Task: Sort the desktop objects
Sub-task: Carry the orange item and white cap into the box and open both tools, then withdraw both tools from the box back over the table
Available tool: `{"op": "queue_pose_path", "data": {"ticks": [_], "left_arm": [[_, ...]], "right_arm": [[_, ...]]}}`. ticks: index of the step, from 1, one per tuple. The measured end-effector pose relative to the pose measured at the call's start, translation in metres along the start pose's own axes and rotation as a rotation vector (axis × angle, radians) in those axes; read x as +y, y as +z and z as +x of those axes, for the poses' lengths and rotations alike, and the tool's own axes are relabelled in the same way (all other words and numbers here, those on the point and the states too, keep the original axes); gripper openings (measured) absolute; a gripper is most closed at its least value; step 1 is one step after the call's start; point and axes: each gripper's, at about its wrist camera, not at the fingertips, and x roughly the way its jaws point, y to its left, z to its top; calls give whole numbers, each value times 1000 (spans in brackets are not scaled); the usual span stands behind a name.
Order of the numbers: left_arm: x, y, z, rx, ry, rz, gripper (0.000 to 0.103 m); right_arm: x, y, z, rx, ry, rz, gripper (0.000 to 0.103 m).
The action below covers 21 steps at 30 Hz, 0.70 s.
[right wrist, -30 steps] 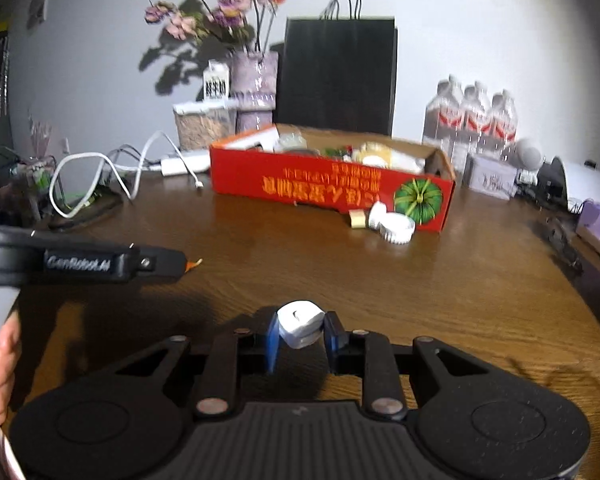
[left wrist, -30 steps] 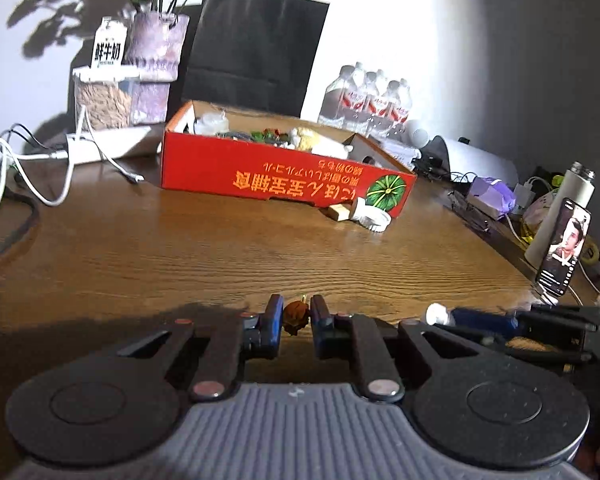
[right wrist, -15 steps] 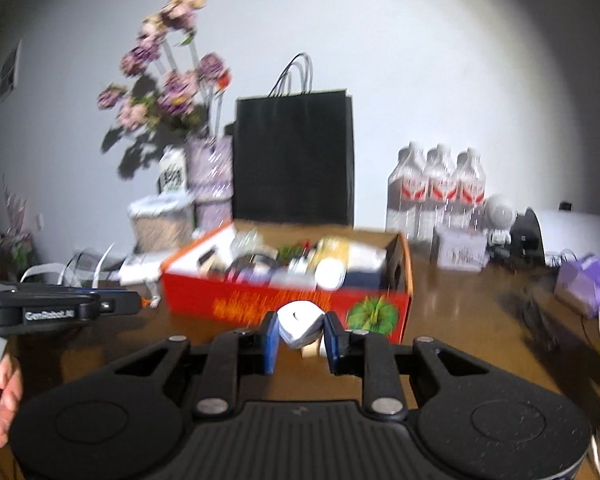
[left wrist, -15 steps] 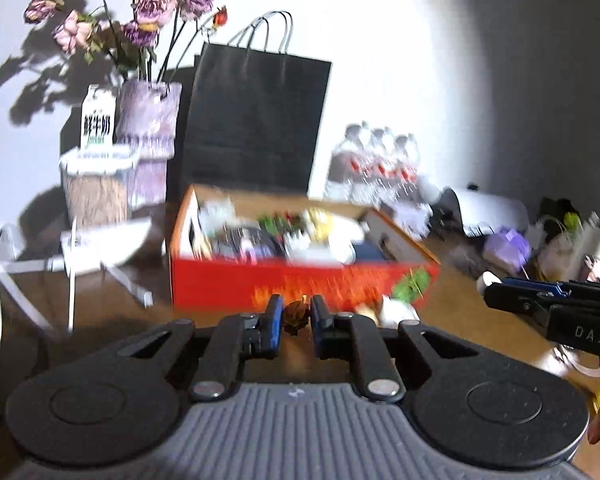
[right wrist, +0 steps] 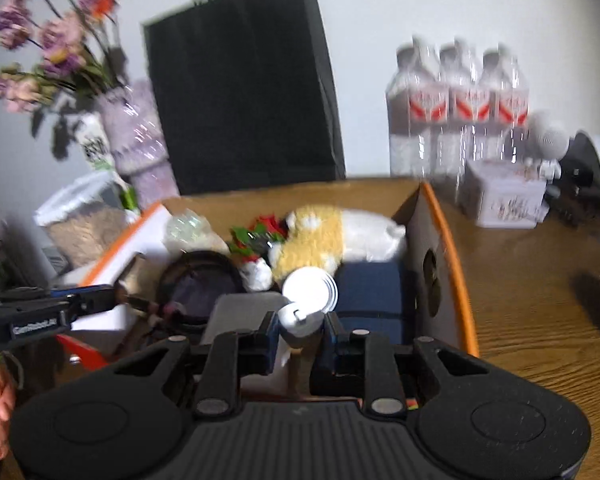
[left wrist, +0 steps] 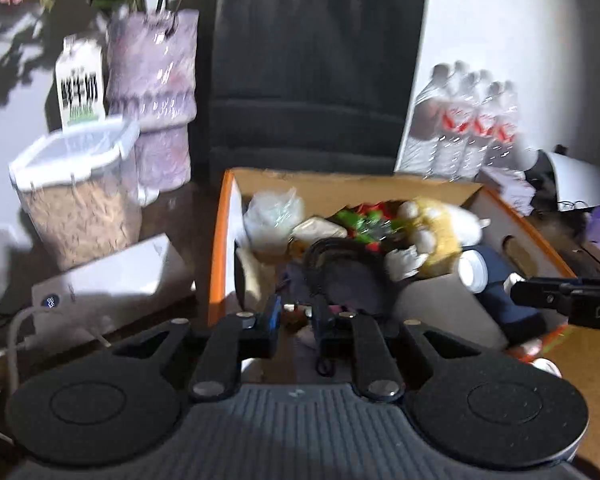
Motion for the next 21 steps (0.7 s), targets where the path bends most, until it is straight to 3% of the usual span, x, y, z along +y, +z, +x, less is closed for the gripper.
{"op": "queue_pose_path", "data": {"ticks": [2, 4, 6, 8, 10, 11, 14, 16, 21], "left_arm": [[4, 1, 6, 26, -11, -10, 28], [6, 3, 2, 18, -11, -21, 47], [7, 7, -5, 2, -6, -27, 50], [6, 15, -14, -7, -5, -34, 61], [4, 20, -23, -13, 0, -39, 87], [2, 20, -30, -30, 13, -43, 87], [-8, 14, -46, -38, 37, -24, 90], [-15, 2, -58, -45, 51, -19, 103], [-28, -52, -95, -62, 46, -39, 103]], "right_arm": [[-2, 3, 6, 7, -2, 19, 29], [-3, 8, 1, -7, 1, 27, 31], [-2, 16, -7, -28, 4, 28, 32], [2, 24, -17, -44, 9, 18, 41], [7, 28, -27, -63, 9, 4, 54], [10, 28, -32, -66, 4, -6, 60], [22, 16, -47, -80, -16, -57, 64], [27, 0, -58, -101, -39, -79, 70], [36, -53, -88, -143, -121, -133, 78]]}}
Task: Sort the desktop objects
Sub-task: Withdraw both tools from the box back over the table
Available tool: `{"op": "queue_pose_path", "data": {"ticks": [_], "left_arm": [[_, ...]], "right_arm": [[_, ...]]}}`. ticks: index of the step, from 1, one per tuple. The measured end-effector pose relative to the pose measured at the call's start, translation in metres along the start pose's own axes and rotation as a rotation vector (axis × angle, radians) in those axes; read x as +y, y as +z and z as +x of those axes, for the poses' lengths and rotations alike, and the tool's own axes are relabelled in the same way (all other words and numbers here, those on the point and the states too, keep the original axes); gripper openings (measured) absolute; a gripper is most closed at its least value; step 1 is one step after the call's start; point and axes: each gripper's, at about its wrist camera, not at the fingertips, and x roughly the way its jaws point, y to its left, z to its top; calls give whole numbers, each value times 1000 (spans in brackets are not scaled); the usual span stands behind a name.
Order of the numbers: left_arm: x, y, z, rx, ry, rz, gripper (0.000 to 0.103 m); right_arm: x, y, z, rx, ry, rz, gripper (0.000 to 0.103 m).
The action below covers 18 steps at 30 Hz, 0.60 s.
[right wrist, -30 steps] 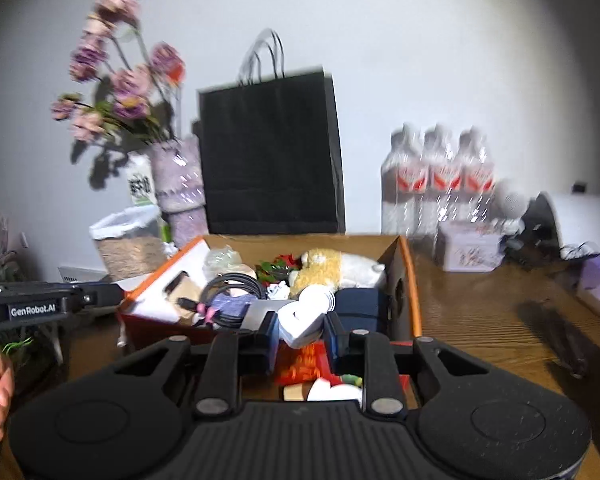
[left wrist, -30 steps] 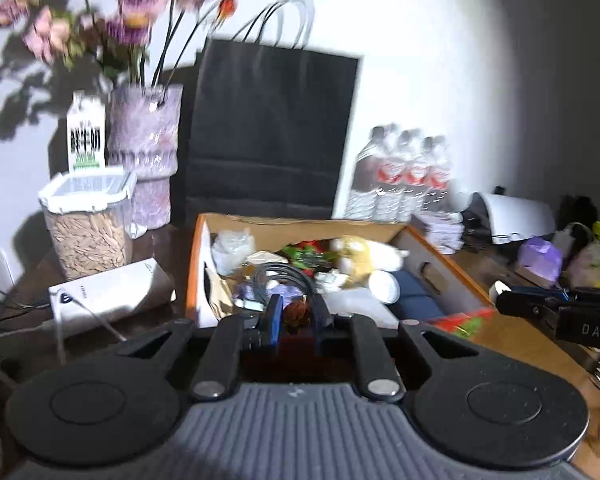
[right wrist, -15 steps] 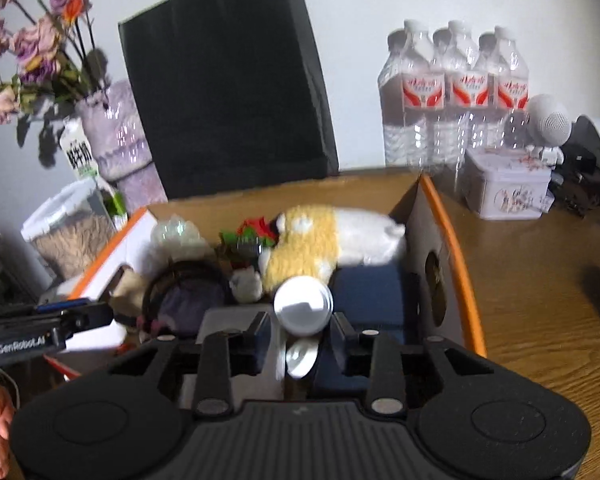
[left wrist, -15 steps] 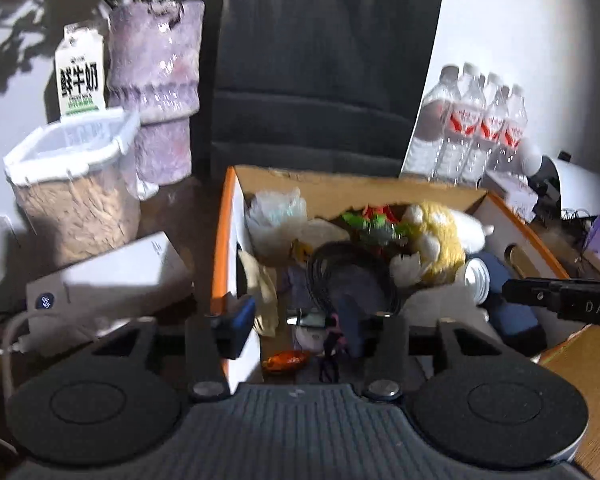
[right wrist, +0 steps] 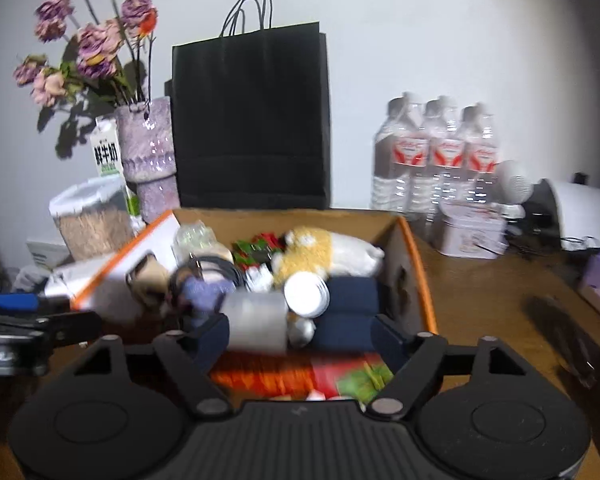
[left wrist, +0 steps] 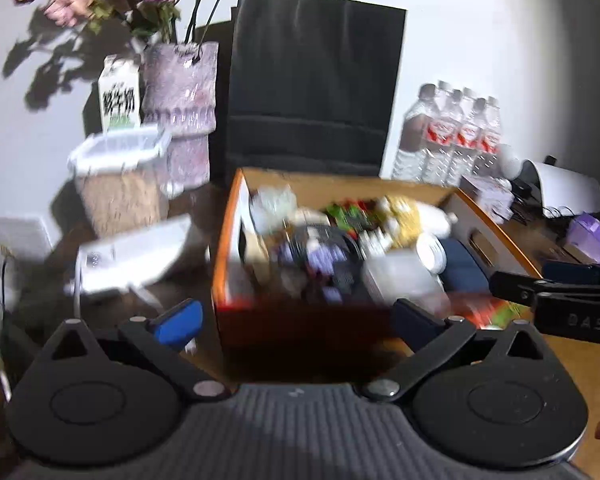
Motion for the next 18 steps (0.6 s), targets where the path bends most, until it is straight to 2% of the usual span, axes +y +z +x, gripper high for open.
{"op": "queue_pose_path", "data": {"ticks": [4, 10, 14, 18], "left_arm": [[-2, -48, -30, 6, -34, -50, 103], [-13, -110, -66, 25, -16, -56, 103], [-18, -137, -87, -8, 13, -36, 103], [-14, -156, -105, -16, 21, -91, 103]], "right_arm": [[10, -46, -34, 3, -12, -47, 81], [16, -105, -78, 24, 15, -42, 82], [20, -132, -103, 5, 5, -72, 84], [17, -155, -129, -14, 28, -60, 86]]}}
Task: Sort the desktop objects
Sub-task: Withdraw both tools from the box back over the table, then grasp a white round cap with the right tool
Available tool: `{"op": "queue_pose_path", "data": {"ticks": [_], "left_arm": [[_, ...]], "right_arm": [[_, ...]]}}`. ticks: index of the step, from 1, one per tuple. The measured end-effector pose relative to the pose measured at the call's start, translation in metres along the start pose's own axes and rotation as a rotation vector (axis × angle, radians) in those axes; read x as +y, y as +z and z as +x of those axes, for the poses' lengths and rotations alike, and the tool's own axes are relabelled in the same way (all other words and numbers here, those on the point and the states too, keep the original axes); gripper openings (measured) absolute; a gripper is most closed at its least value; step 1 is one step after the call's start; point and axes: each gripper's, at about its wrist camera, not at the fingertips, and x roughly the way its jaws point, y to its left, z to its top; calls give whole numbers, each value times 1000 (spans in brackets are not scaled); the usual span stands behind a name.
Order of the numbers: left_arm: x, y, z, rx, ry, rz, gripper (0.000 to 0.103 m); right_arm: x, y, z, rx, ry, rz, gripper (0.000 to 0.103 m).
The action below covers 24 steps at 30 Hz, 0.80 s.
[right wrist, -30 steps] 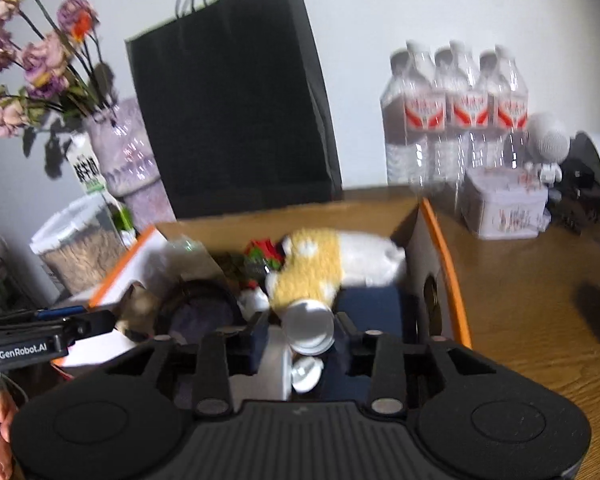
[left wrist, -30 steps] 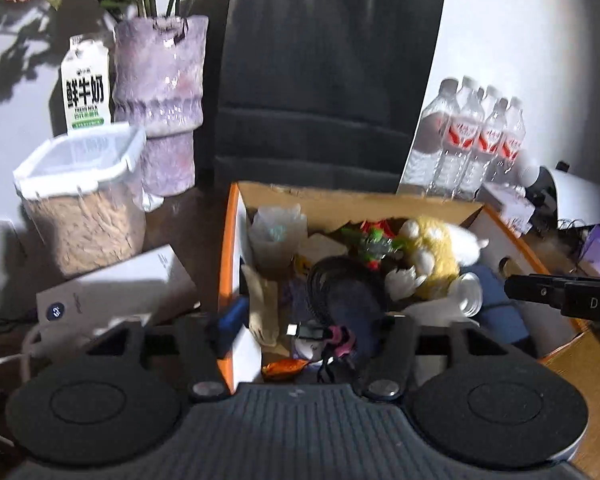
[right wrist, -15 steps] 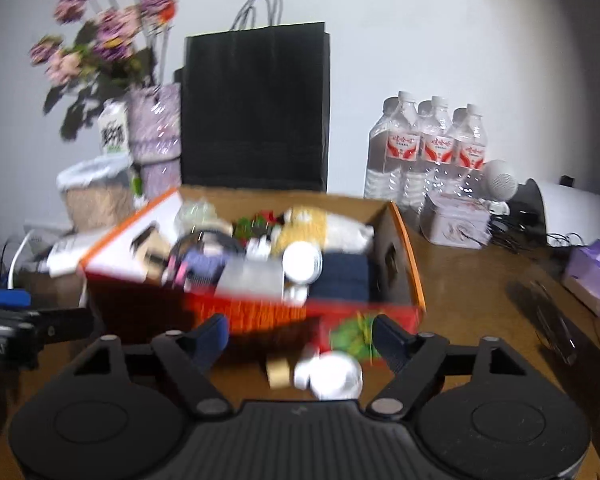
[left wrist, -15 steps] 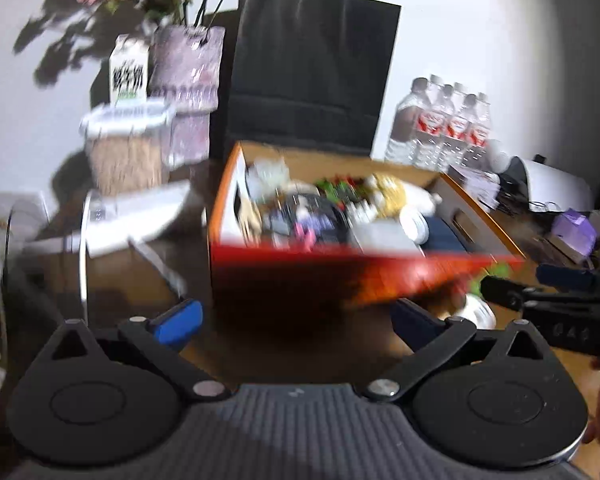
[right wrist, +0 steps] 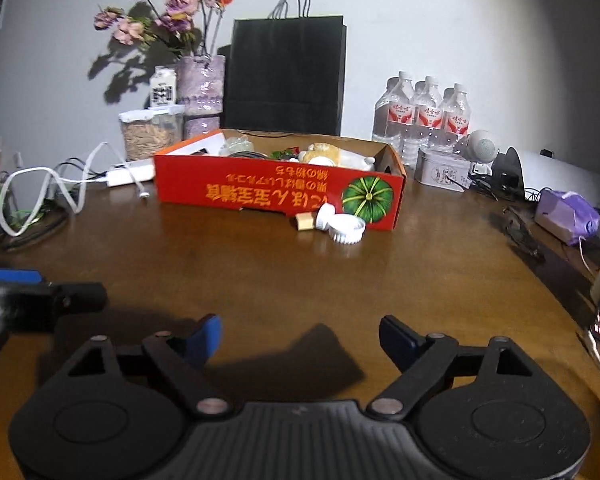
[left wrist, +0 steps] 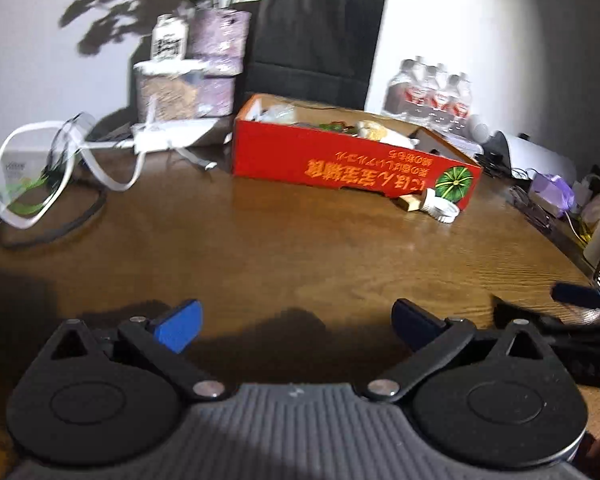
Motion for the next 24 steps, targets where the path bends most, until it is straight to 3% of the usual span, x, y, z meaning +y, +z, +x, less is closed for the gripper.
{"op": "queue_pose_path", "data": {"ticks": [5, 10, 16, 20, 24], "left_arm": [[0, -9, -14, -5, 19, -5, 103], [-9, 3, -1, -9, -31, 39, 103], [-35, 39, 49, -30, -138, 188, 102], [-49, 65, 95, 4, -206, 239, 93], [-66, 79, 140, 63, -257, 326, 82]], "right_arm": [[-8, -6, -11, -26, -5, 0, 86], [-21, 11, 15, -15, -26, 2, 84], [-53, 59, 87, 46, 12, 61, 79], [-68, 87, 142, 101, 29, 96, 73], [-71, 100, 176, 137, 19, 36, 65]]}}
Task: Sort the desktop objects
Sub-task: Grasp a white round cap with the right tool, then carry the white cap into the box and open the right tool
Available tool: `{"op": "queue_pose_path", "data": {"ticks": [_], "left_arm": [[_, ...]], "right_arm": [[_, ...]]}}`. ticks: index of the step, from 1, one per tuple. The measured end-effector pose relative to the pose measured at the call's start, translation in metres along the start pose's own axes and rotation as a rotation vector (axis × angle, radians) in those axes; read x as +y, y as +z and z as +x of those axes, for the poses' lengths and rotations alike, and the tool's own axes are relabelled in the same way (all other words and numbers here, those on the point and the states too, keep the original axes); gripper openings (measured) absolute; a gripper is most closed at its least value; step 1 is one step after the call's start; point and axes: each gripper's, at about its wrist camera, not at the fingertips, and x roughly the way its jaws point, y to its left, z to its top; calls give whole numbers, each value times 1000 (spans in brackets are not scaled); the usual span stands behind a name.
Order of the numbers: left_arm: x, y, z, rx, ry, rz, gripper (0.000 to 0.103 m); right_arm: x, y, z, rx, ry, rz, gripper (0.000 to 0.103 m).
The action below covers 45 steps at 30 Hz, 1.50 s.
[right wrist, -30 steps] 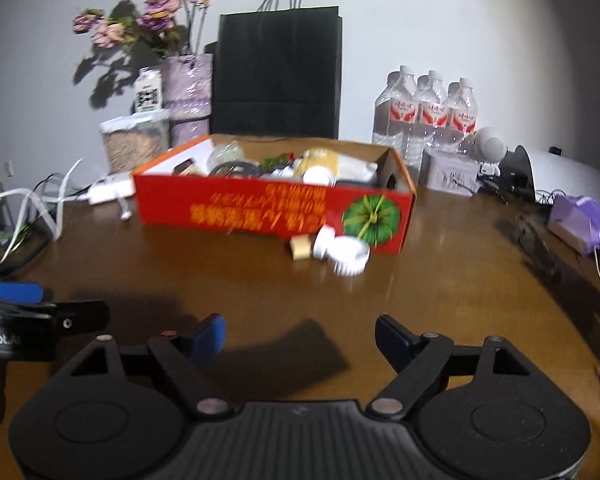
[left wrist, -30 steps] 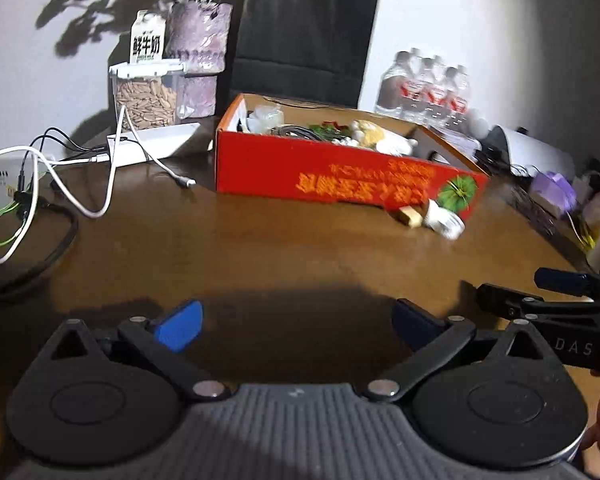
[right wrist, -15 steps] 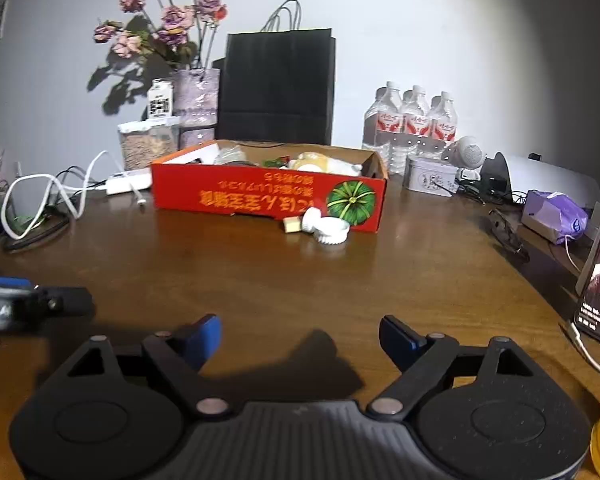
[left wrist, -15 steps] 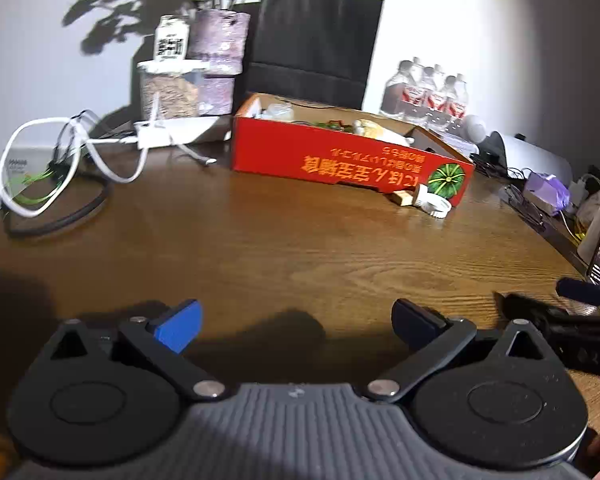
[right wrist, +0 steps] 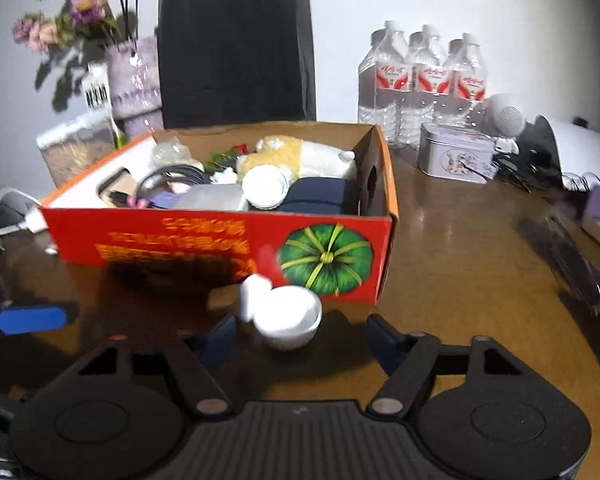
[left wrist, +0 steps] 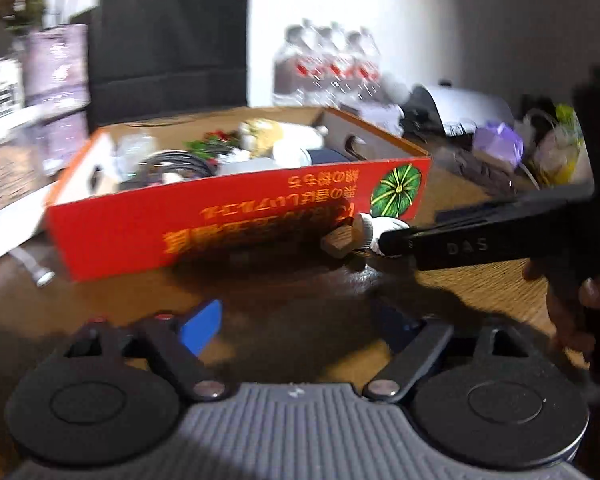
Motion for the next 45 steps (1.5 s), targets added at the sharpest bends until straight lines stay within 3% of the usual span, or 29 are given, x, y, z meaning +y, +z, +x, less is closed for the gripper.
{"op": "queue_pose_path", "data": {"ticks": [3, 5, 9, 13, 18, 21, 24, 25, 26, 29, 33, 38, 45], "left_arm": [[3, 10, 24, 14, -33, -15, 79], [3, 18, 37, 21, -45, -32, 78], [-1, 31, 55, 13, -64, -9, 72], [-4, 37, 64, 23, -103, -65, 72], [-29, 39, 59, -10, -34, -25, 68], [-43, 43, 55, -52, -41, 16, 66], [-49, 43, 66, -20, -47, 30, 37], [-50, 43, 65, -30, -36, 28, 12], [-50, 43, 64, -24, -45, 27, 10], [-49, 41, 41, -76, -88, -9, 10], [-55, 24, -10, -135, -87, -28, 10], [-40, -19, -60, -94, -76, -154, 10], [-19, -64, -116, -88, 4, -236, 10]], "right_arm": [[-4, 2, 7, 22, 56, -23, 59], [-6, 0, 9, 31, 74, -25, 39], [-18, -3, 5, 13, 43, 1, 39], [-39, -9, -10, -38, 33, 87, 39], [-51, -11, -13, -50, -4, 134, 39], [-56, -12, -13, -47, -9, 153, 39], [-55, -14, -12, -44, -37, 134, 39], [-54, -15, -12, -44, -44, 128, 39], [-53, -15, -12, -43, -48, 120, 39], [-48, -16, -14, -53, -61, 90, 39], [-41, -17, -23, -76, -43, 63, 39], [-23, -34, -42, -88, -18, 55, 39], [32, -89, -104, -102, 76, 42, 39]]}}
